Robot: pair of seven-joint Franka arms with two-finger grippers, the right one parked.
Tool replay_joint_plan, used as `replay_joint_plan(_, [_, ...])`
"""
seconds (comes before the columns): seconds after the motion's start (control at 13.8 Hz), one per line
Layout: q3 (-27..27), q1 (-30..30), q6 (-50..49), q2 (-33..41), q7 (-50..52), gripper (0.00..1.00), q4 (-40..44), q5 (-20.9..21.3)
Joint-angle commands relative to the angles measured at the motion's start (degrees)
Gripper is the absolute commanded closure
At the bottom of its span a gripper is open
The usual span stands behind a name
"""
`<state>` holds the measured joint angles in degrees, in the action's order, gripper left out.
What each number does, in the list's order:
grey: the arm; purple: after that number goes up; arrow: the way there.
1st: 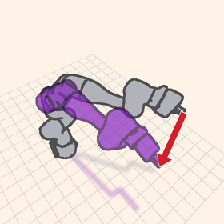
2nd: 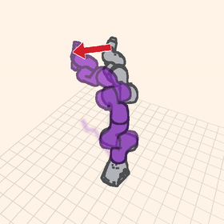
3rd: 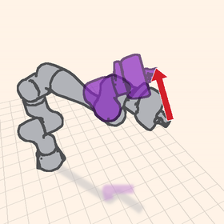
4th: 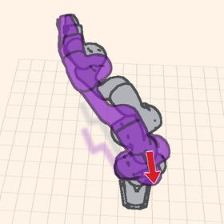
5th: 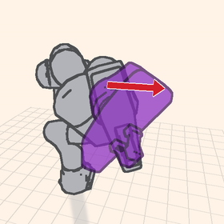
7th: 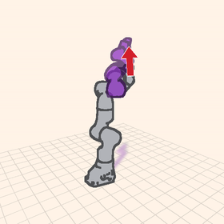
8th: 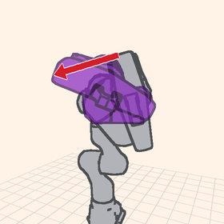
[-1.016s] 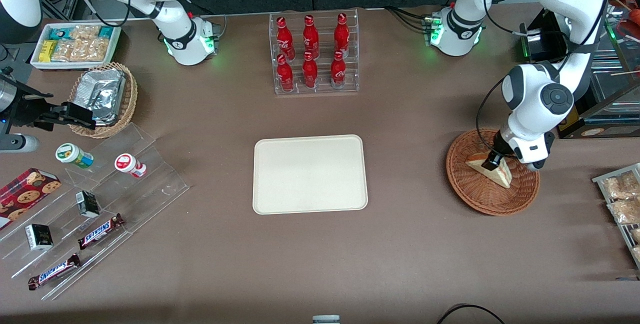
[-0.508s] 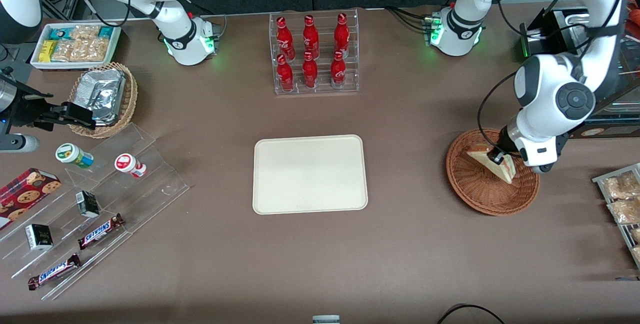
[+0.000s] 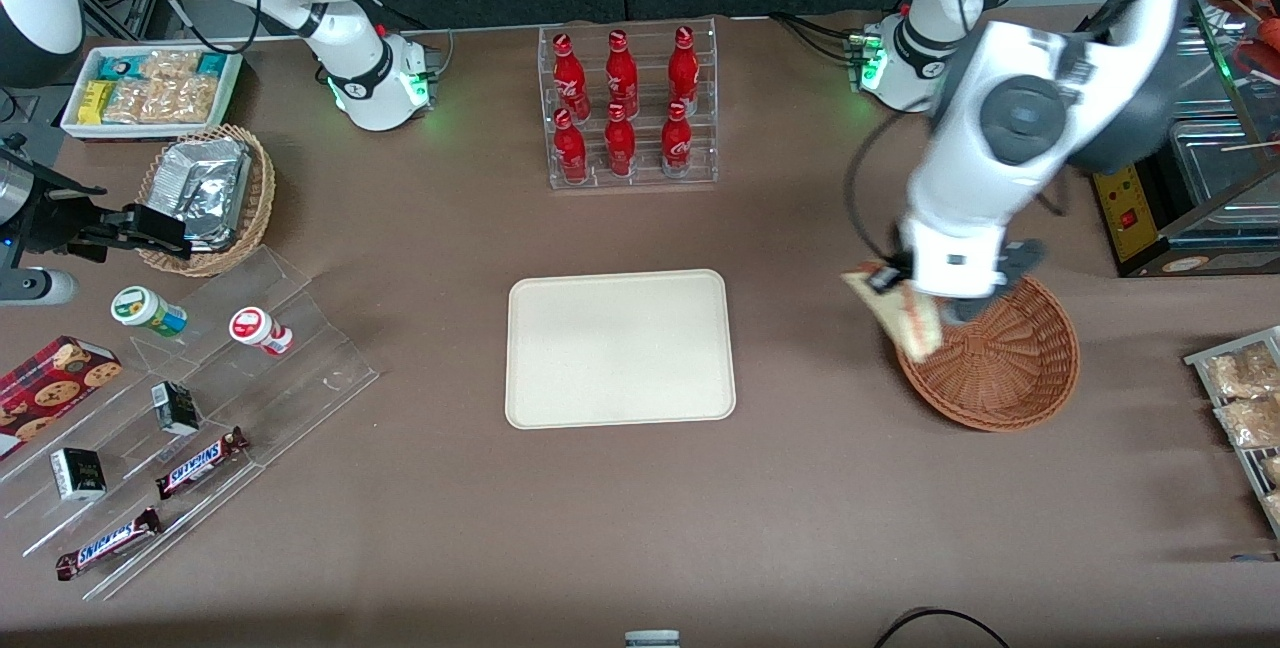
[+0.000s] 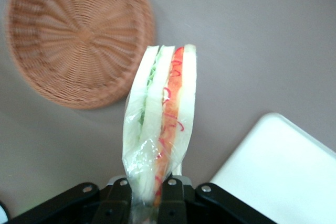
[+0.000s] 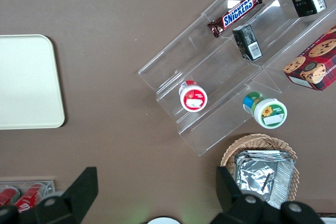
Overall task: Place sandwich from basket to tray
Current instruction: 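Carry the sandwich over the cream tray and lower it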
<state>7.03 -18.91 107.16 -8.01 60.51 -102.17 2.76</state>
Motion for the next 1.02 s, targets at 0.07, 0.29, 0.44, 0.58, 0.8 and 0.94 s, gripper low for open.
replay_joint_plan(0.07, [-0.70,-9.63,-0.90,-10.07,0.75,0.83,9.08,1.19])
replay_joint_plan(0.29, [-0.70,-15.17,-0.81,-20.86,0.57,0.81,19.59,1.72])
replay_joint_plan(0.44, [-0.79,-18.69,-0.46,-26.95,0.75,0.81,25.59,2.07])
replay_joint_plan(0.58, [-0.70,-19.84,3.30,-29.08,0.14,0.81,27.29,1.98])
replay_joint_plan(0.8, [-0.79,-21.77,9.46,-32.06,-0.74,0.80,27.55,2.25])
replay_joint_plan(0.94, [-0.79,-23.44,11.84,-34.52,-1.01,0.79,27.64,4.34])
